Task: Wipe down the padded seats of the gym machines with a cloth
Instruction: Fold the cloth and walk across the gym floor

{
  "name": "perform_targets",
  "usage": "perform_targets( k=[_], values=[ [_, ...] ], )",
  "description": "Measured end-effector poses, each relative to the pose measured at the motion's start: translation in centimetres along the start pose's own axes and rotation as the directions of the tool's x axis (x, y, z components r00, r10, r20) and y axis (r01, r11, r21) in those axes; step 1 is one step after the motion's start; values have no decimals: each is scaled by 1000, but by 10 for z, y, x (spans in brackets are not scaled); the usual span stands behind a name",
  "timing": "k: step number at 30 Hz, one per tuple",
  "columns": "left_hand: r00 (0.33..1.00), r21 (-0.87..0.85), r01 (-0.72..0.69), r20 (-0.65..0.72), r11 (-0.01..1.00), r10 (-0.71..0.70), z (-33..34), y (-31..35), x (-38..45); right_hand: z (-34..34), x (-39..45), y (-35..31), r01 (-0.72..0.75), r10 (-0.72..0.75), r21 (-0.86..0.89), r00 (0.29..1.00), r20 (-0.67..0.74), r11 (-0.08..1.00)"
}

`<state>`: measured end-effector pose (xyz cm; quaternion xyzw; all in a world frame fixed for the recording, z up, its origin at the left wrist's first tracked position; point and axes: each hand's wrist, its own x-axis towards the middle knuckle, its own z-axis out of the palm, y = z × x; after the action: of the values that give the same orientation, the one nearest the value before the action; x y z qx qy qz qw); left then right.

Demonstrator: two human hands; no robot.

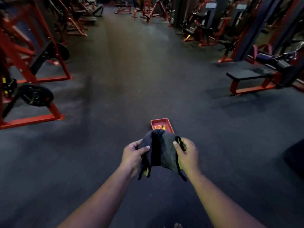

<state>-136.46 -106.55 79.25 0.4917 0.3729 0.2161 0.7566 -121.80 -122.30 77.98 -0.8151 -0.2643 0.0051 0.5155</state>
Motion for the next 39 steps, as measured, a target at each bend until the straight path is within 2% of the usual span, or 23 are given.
perform_targets(
  k=[3, 6, 9, 12, 15, 18, 20, 22, 25, 28, 30, 31, 34, 35, 37, 38, 39],
  values=[
    [995, 106, -92, -12, 990, 94, 40, -4, 16, 10, 21, 7, 107, -107, -19, 994, -1, 994],
    [986, 210, -163, 0, 964, 167, 84, -2, 29, 14, 43, 20, 144, -140, -20, 984, 112, 989],
    [978, 244, -205, 19, 948, 207, 129, 5, 41, 8, 67, 35, 159, -155, -1, 963, 218, 987],
    [976, 223, -216, 26, 951, 215, 165, 12, 56, -2, 91, 50, 203, -198, 33, 887, 417, 979],
    [975, 252, -217, 4, 943, 223, 181, 19, 81, -15, 128, 65, 132, -156, 83, 800, 580, 988],
    [981, 295, -188, 10, 937, 194, 186, 29, 109, -31, 172, 80, 173, -200, 102, 805, 559, 980],
    [978, 351, -210, 60, 912, 202, 186, 43, 130, -42, 204, 89, 215, -227, 76, 874, 431, 974],
    [963, 410, -262, 165, 874, 212, 182, 57, 155, -50, 235, 93, 290, -237, -104, 905, 352, 951],
    [925, 527, -363, 300, 768, 231, 171, 77, 192, -51, 278, 99, 410, -180, -400, 847, 500, 819],
    [900, 580, -422, 362, 696, 244, 157, 95, 232, -44, 316, 106, 540, -161, -460, 754, 637, 705],
    [883, 639, -458, 406, 619, 234, 144, 103, 264, -33, 339, 108, 603, -194, -458, 718, 669, 653],
    [869, 686, -488, 440, 539, 226, 136, 109, 282, -24, 352, 108, 620, -219, -452, 712, 667, 641],
    [836, 821, -548, 527, 161, 155, 120, 121, 328, -5, 383, 98, 582, -219, -454, 745, 630, 675],
    [836, 832, -545, 531, 104, 136, 117, 124, 341, 0, 392, 95, 561, -209, -447, 755, 622, 697],
    [835, 829, -546, 524, 122, 169, 113, 129, 366, 13, 410, 88, 499, -191, -395, 774, 604, 771],
    [834, 812, -547, 506, 206, 219, 113, 131, 378, 18, 417, 85, 433, -172, -357, 801, 573, 827],
    [843, 772, -535, 464, 343, 271, 114, 135, 389, 22, 425, 81, 349, -140, -311, 833, 535, 884]
  ],
)
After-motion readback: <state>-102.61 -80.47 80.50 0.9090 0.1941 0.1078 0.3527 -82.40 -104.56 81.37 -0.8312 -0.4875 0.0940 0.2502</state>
